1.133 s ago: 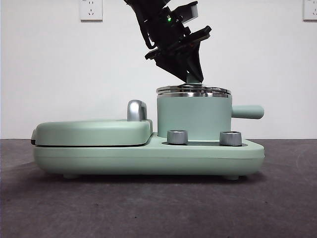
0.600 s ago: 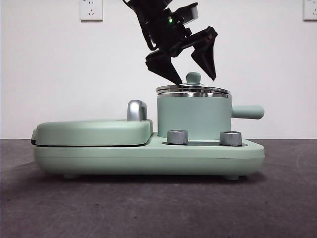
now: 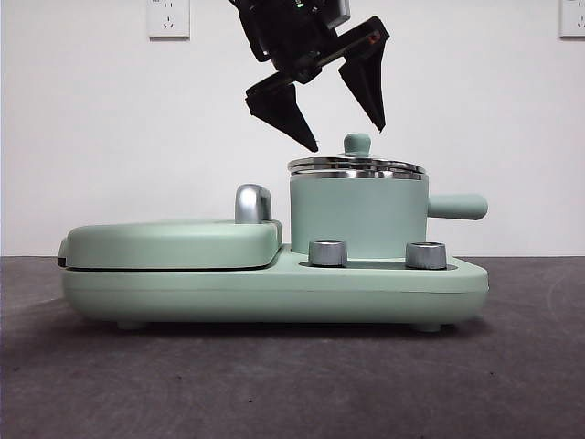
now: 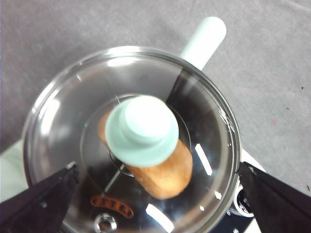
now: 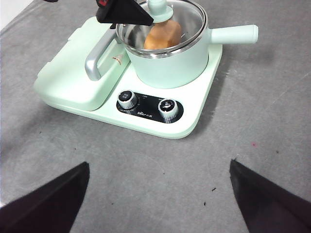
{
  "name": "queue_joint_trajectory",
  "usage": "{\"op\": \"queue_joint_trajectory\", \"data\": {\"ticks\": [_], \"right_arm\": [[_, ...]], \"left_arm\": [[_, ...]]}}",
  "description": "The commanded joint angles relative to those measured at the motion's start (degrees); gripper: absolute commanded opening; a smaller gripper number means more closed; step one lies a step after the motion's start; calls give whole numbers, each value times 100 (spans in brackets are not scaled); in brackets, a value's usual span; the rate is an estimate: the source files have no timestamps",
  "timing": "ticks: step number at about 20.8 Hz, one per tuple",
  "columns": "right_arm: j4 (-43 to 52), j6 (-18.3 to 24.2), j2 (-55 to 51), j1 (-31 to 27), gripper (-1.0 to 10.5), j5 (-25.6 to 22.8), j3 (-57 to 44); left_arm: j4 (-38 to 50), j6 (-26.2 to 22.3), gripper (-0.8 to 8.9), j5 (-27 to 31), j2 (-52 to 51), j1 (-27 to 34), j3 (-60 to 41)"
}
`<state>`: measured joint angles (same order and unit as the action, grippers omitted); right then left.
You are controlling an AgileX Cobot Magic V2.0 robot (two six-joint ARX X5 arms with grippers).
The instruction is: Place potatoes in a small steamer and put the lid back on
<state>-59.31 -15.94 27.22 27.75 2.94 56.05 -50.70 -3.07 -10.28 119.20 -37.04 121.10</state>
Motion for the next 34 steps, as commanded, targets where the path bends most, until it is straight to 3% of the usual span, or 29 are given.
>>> {"op": "queue_joint_trajectory", "data": {"ticks": [1,22,27,29,32,34], "right_arm": [[63,-83,26,37,460,-24,46],[61,-125,26,37,460,-149,46],[61,-142,26,37,460,-146,44],[61,-146,26,37,460,-146,44],[61,-146,26,37,460,-149,44],[61,-146,26,37,460,-149,44]], "left_arm": [[-118,118,534,39,101,-55,133],[409,227,534,-7,529,-90,131],[509,-7,528,-2,535,-85,131],[581,-103,468,-2,535,-85,131],[623,-232,262,-2,546,-85,131],[748,-249,246,0,546,-85,131]]}}
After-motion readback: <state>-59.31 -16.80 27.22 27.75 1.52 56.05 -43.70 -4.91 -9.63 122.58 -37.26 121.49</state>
